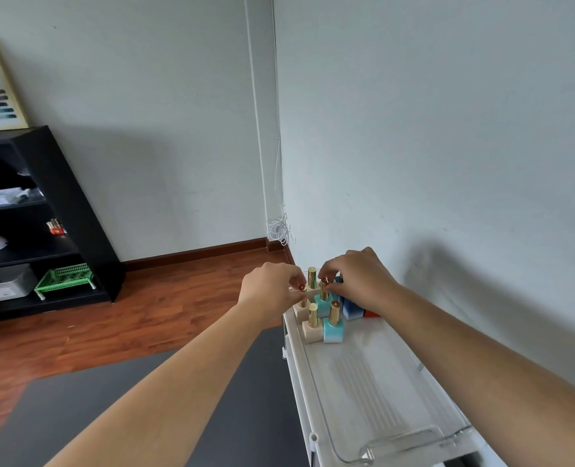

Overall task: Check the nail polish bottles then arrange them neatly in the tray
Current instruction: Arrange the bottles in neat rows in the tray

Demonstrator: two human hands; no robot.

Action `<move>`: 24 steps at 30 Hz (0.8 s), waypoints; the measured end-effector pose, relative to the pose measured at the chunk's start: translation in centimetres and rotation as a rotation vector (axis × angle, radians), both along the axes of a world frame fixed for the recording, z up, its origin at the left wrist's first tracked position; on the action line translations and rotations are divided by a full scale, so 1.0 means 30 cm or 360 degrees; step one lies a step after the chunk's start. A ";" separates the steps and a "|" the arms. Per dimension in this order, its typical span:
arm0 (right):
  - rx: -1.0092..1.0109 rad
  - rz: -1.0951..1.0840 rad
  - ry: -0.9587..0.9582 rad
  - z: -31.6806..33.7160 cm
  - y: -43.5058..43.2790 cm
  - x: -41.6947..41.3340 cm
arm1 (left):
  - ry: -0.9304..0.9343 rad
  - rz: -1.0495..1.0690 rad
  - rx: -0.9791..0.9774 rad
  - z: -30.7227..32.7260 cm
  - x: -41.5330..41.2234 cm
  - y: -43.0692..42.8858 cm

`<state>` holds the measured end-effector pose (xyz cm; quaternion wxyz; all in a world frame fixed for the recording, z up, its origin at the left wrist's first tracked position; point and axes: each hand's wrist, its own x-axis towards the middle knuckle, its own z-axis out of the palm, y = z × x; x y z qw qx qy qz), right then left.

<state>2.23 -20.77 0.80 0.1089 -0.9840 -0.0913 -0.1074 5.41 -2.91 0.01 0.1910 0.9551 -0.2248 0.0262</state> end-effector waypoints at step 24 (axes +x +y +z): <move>0.0126 -0.0143 -0.0208 0.044 -0.072 -0.013 | -0.0124 -0.0051 -0.0016 0.038 0.029 -0.029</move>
